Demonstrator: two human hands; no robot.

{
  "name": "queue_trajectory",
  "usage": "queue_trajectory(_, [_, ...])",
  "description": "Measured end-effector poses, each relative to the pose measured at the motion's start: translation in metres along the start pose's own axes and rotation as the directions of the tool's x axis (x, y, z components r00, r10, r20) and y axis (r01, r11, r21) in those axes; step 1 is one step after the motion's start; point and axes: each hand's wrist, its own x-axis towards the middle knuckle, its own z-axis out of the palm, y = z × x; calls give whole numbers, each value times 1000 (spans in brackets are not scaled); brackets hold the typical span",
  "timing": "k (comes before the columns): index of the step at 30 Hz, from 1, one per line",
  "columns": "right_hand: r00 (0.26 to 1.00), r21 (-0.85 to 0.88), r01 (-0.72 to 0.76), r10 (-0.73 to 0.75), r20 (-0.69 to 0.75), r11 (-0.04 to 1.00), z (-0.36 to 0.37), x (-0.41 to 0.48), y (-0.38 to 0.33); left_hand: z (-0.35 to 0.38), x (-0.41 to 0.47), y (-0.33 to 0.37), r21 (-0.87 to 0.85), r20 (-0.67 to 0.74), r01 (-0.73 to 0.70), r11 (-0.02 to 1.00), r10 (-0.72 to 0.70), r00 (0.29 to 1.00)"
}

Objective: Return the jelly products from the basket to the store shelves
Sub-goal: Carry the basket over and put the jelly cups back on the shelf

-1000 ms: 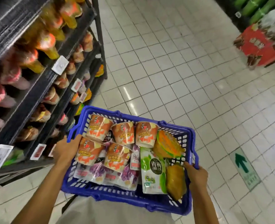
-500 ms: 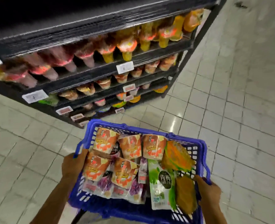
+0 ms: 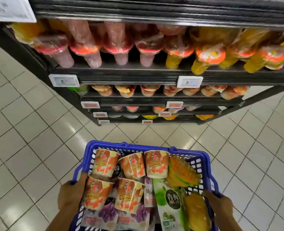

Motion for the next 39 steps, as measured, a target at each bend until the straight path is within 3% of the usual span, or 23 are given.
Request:
queue_trajectory(7, [992, -1, -81, 81, 93, 997, 118, 101, -9, 89, 115, -14, -38, -47, 8, 999, -10, 999])
queue_trajectory(18, [981, -28, 22, -16, 194, 999, 254, 229, -14, 208, 248, -33, -124, -135, 64, 990, -81, 988])
queue_trajectory(24, [974, -80, 17, 2, 227, 997, 277, 261, -19, 237, 267, -32, -198, -93, 55, 979, -74, 993])
queue_trajectory(33, [975, -110, 7, 18, 221, 994, 276, 280, -6, 261, 270, -56, -197, 35, 161, 967, -157, 987])
queue_trajectory(39, [964, -316, 177, -99, 248, 932, 269, 265, -18, 244, 261, -46, -76, 105, 104, 992, -96, 990])
